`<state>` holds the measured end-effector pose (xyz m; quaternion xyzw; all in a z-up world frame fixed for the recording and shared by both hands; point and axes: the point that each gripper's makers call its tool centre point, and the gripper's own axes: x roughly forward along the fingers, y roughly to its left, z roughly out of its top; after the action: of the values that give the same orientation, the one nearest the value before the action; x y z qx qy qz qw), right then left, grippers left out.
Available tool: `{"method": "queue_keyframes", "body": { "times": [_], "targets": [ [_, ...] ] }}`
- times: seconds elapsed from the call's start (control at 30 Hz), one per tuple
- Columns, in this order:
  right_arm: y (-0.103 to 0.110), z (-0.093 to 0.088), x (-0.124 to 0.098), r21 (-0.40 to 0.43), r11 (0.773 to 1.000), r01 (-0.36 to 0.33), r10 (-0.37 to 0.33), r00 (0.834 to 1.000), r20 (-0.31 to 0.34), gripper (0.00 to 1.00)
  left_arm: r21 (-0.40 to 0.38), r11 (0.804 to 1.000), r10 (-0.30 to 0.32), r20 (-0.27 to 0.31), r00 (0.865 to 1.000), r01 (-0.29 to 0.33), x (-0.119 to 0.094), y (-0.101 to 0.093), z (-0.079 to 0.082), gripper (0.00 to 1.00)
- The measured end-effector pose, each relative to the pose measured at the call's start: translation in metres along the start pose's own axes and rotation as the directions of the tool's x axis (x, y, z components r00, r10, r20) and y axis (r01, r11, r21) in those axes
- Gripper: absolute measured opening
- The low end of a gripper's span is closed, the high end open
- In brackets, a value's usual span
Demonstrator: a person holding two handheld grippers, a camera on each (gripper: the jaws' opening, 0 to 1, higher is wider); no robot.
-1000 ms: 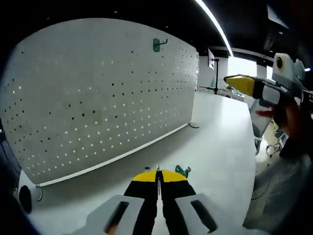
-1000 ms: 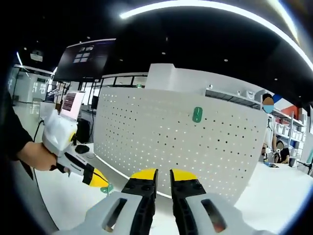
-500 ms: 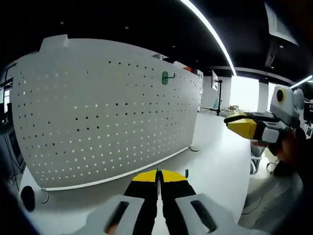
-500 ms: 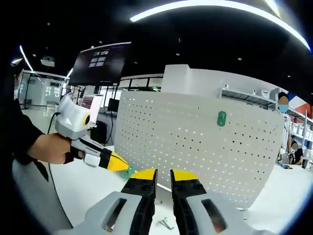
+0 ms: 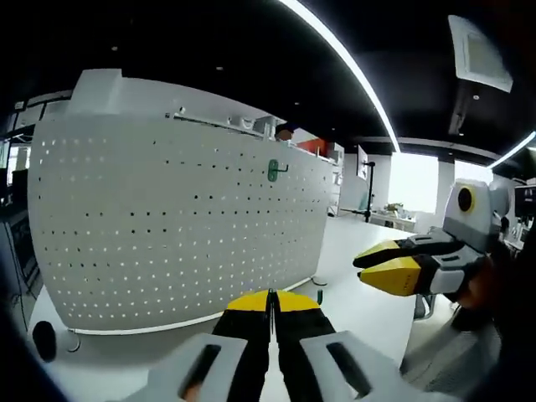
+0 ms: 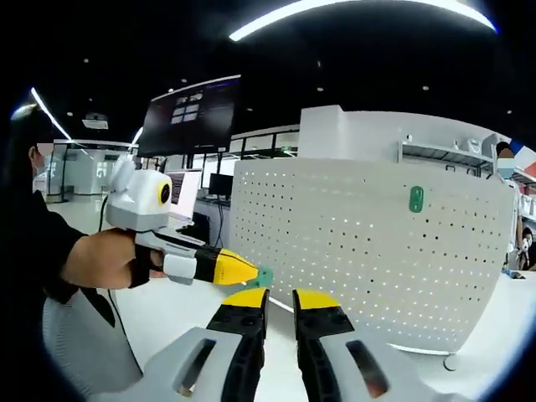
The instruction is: Insert the hook assembly into the mounting plate slot until the hook locks in place.
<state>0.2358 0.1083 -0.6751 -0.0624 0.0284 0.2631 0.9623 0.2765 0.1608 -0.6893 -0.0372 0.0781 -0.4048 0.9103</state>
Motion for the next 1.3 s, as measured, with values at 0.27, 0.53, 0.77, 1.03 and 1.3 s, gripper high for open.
{"method": "queue_keyframes", "body": {
  "times": [0.27, 0.53, 0.77, 1.03, 1.3],
  "targets": [
    [0.005, 0.001, 0.002, 0.018, 1.0, -0.015, 0.015, 1.0, 0.003, 0.1, -0.001, 0.999, -0.039, 0.036, 0.999, 0.039, -0.001, -0.018, 0.014, 0.01],
    [0.004, 0.004, 0.002, 0.025, 1.0, -0.011, 0.011, 1.0, 0.012, 0.09, -0.011, 0.997, -0.078, 0.051, 0.996, 0.079, 0.0, -0.034, 0.02, 0.01],
    [0.005, 0.007, 0.001, 0.028, 1.0, -0.011, 0.011, 1.0, 0.018, 0.07, -0.033, 0.994, -0.105, 0.061, 0.993, 0.108, 0.0, -0.045, 0.023, 0.01],
    [0.005, 0.008, -0.001, 0.044, 0.999, -0.008, 0.007, 1.0, 0.019, 0.04, -0.034, 0.991, -0.131, 0.069, 0.989, 0.133, -0.002, -0.056, 0.026, 0.01],
    [0.006, 0.008, -0.003, 0.056, 0.998, -0.006, 0.005, 1.0, 0.019, 0.02, -0.033, 0.989, -0.145, 0.073, 0.987, 0.147, -0.002, -0.061, 0.027, 0.01]
  ]
}}
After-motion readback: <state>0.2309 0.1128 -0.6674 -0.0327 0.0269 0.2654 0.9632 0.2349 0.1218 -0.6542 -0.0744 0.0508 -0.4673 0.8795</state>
